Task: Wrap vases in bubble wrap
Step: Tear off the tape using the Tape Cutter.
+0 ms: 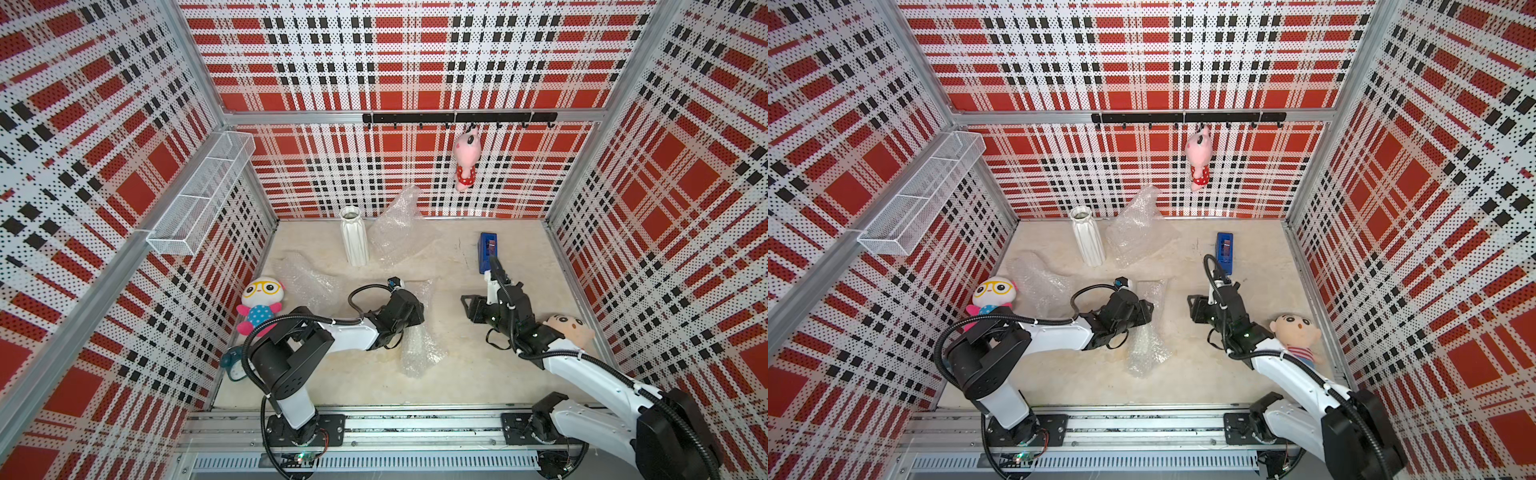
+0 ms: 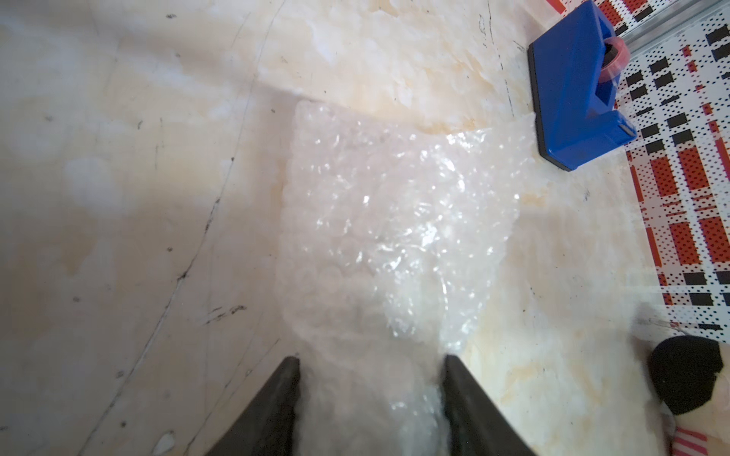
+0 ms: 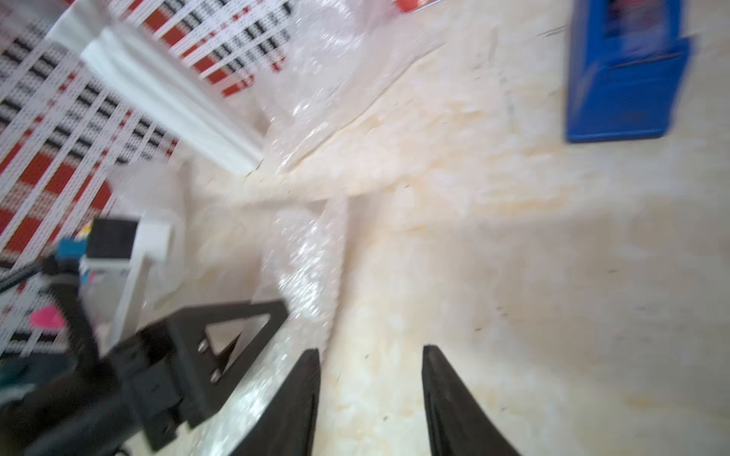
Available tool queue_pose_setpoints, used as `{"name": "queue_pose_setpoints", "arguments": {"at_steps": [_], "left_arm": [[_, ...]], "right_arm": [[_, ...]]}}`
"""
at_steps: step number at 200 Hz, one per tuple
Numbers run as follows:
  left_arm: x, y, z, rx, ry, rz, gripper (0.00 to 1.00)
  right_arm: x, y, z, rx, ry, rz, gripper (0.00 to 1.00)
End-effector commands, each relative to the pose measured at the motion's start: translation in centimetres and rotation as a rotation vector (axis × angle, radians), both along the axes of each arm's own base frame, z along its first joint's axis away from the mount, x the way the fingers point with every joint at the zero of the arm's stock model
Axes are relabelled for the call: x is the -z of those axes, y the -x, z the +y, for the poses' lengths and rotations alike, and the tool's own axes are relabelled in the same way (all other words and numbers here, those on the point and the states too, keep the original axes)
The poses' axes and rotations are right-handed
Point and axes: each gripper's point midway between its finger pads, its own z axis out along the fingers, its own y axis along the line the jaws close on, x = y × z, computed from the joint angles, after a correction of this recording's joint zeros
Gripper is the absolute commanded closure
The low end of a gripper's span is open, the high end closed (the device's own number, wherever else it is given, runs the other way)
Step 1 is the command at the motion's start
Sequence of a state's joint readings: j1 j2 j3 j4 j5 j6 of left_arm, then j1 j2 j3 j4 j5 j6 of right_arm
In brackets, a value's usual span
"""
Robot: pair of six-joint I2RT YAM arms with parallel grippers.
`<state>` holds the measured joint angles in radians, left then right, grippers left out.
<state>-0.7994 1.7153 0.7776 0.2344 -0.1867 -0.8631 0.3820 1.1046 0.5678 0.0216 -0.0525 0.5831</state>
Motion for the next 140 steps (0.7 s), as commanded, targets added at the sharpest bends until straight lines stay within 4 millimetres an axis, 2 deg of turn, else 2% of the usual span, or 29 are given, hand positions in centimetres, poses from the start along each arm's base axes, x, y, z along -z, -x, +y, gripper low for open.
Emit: {"name": "queue_pose_setpoints", "arguments": {"at_steps": [1,37,62,98,111,140], "left_arm": [[1.9,0.9,1.6,-0.016,-0.070,0.042,0.48],[1.8,0.9,1.6,-0.016,-0.077,0.030,0.49],[1.6,0.8,1.5,-0.013,-0.070,0.026,0.49],[1.4,0.7,1.4,-0.010,-0.066,0.020,0.50],[1.4,0.7,1.4,-0.009,-0.063,0.020,0.50],[1.5,0.7,1.4,-0.011,-0.061,0.022,0.50]], "right_arm": [[-1.6,-3.4,-2.5,-0.003,0.001,-0.011,0.55],[-1.3,-9.7,-8.0,0.057,-0.009,0.038,0.55],[0.5,-13.6,-10.5,0.045,-0.036,0.096,0.56],[3.6,-17.5,-12.2,0.021,-0.086,0.167,0.59],[5.1,-18.3,-12.5,0.009,-0.109,0.202,0.61],[6.1,-19.7,-12.4,-0.028,-0.169,0.201,0.63]]}}
